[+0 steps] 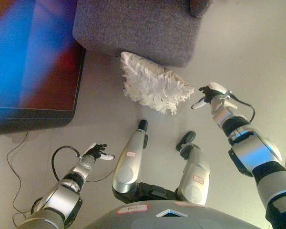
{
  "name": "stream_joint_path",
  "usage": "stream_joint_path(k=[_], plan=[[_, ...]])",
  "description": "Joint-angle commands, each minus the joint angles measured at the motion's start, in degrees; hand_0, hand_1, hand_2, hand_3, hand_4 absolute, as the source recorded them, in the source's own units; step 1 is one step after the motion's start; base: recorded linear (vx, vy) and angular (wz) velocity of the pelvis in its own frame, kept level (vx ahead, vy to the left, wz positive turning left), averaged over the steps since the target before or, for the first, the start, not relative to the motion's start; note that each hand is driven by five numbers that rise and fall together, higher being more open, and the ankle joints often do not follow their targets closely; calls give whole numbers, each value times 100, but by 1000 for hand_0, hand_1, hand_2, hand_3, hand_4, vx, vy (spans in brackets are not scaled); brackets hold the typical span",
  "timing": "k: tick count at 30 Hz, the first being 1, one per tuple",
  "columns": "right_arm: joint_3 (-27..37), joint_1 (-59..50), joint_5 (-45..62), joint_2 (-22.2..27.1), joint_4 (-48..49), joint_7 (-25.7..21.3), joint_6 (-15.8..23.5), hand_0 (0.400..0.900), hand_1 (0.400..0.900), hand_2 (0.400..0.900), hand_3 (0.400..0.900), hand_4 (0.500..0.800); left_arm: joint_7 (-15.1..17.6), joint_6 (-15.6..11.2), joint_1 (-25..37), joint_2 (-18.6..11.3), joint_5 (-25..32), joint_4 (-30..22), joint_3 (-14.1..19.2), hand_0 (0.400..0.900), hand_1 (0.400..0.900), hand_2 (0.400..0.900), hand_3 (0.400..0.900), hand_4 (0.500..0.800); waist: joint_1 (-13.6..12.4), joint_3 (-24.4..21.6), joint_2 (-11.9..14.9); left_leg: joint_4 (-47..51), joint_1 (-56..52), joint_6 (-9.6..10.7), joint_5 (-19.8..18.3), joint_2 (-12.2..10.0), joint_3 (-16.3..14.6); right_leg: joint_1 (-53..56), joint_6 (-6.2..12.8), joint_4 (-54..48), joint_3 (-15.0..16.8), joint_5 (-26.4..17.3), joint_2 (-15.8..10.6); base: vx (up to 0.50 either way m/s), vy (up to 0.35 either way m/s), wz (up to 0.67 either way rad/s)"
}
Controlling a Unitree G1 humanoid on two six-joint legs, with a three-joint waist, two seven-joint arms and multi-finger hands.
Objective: Pick up the pillow and put it on the sofa.
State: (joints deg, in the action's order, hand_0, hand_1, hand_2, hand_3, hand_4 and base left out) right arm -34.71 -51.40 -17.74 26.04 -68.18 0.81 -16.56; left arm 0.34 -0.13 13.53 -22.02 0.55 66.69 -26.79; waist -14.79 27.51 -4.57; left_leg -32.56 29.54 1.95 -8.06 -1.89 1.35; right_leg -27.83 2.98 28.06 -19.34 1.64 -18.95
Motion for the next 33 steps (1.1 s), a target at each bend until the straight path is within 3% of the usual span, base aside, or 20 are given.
stream_joint_path(k=[1,15,24,33], plan=[[-172,-559,-223,687,-147,-28,-173,900,900,900,900,800,2,-115,-575,-302,315,54,66,900,900,900,900,800,-165,-21,-250,663,186,181,666,-131,157,36,14,1041,185,915,-92,-18,0,4],[-627,-1653,-370,1229,-368,154,-307,900,900,900,900,800,-238,-189,-1050,-392,783,-60,353,900,900,900,900,800,-438,229,-479,-258,1186,-43,439,48,49,-896,-178,2095,255,1278,-233,-28,15,4],[-610,-2031,574,1302,-261,309,192,900,900,900,900,800,-343,-283,-1323,-340,947,-72,401,900,900,900,900,800,-472,229,-624,-1175,1981,-192,89,165,8,-1738,-307,2831,491,1489,-267,-11,57,2],[-491,-2154,1169,991,-80,482,633,900,900,900,900,800,-393,-524,-1487,-210,996,-10,468,900,900,900,900,800,-511,229,-720,-1649,2444,-225,-60,258,-4,-2233,-375,3259,632,1626,-225,5,59,-1]])
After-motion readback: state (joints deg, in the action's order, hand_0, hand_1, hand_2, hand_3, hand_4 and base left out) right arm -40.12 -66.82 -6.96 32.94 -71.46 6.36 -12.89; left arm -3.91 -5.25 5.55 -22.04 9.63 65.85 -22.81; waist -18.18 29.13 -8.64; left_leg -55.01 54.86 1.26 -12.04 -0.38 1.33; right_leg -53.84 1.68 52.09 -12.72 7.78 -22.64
